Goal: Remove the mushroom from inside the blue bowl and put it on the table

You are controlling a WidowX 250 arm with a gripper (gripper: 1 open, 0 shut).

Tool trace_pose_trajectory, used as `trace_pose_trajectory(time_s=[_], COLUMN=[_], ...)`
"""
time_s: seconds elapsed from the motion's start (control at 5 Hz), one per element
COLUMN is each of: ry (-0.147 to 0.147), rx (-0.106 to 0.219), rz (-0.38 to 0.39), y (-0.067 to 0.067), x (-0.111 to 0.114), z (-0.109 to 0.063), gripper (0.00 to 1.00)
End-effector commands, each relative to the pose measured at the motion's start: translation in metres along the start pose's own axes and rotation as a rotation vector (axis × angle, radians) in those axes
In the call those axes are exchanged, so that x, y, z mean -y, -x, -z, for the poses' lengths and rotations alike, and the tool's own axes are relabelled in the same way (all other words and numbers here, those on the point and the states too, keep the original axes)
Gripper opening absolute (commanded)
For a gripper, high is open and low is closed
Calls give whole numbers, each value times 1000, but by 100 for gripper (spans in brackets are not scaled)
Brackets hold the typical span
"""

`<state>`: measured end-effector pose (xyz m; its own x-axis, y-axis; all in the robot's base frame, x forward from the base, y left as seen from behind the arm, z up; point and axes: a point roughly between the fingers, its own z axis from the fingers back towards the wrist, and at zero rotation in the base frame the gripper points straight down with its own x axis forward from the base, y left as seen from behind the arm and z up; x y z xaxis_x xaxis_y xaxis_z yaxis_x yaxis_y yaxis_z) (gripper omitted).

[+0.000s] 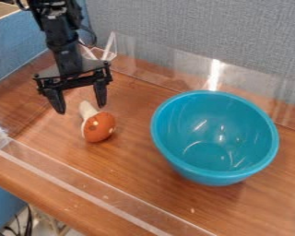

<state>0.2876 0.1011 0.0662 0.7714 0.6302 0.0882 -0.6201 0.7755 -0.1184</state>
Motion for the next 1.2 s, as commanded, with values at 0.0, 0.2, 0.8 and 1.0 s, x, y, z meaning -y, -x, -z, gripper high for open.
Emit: trace_pose_trajectory(time_s=[0.0,0.2,0.8,1.0], ry=[39,61,106,112], rx=[68,79,115,141], rz=[-12,-37,-69,-122], y=[-1,3,-5,-8], x=[11,18,25,12], z=[-24,-31,-48,-64], gripper=[100,100,100,100])
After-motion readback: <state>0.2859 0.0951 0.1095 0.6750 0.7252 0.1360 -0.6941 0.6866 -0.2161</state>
